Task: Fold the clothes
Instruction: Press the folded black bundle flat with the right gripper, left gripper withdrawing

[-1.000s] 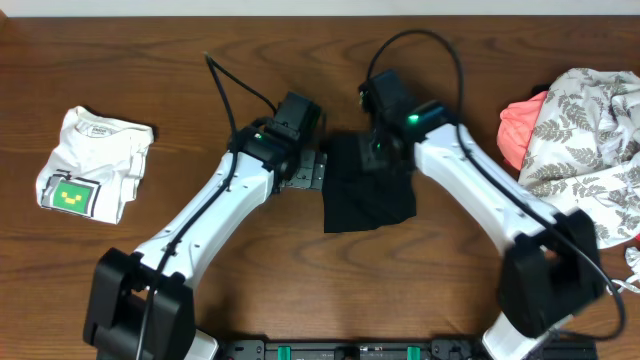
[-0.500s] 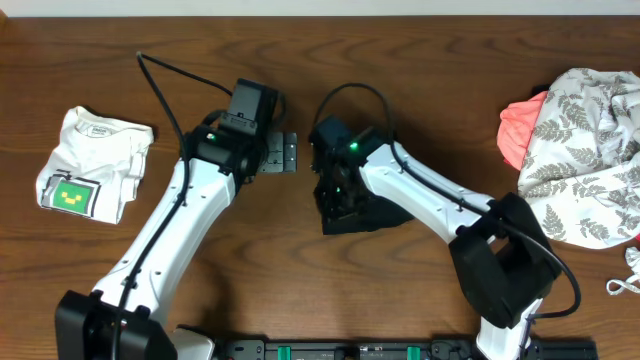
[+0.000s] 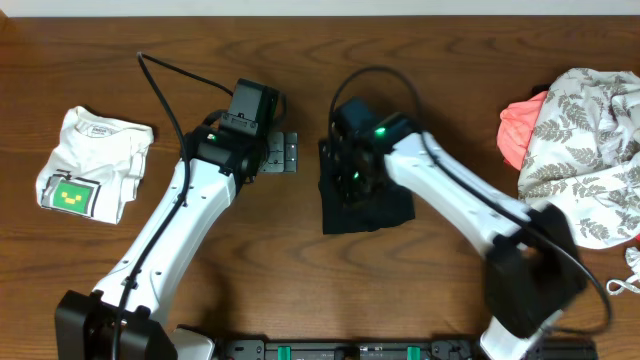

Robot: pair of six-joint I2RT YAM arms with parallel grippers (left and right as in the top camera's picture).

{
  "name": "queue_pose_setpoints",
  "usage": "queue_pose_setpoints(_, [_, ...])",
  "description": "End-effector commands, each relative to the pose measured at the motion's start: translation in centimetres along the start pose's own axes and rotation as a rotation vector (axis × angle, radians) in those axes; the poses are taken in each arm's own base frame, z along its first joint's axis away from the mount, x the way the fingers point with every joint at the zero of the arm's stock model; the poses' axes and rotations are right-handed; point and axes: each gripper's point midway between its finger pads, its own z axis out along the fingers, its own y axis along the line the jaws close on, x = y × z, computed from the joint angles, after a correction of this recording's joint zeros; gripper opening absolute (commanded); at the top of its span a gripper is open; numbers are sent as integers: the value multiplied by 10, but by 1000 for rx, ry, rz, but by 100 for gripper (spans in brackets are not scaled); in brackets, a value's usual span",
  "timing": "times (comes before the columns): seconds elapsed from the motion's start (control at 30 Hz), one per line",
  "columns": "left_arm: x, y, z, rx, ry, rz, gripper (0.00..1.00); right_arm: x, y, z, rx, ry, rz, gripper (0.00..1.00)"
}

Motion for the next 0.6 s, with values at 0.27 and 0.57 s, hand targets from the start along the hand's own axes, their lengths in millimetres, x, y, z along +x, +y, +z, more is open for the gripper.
queue_pose_setpoints(0.27, [-7,1,-7,5,-26,2,97,-6,-53,-79,161,-178,70,27])
queue_pose_setpoints(0.57, [-7,1,-7,5,-26,2,97,27,-63,-11,242,-47,-20,28])
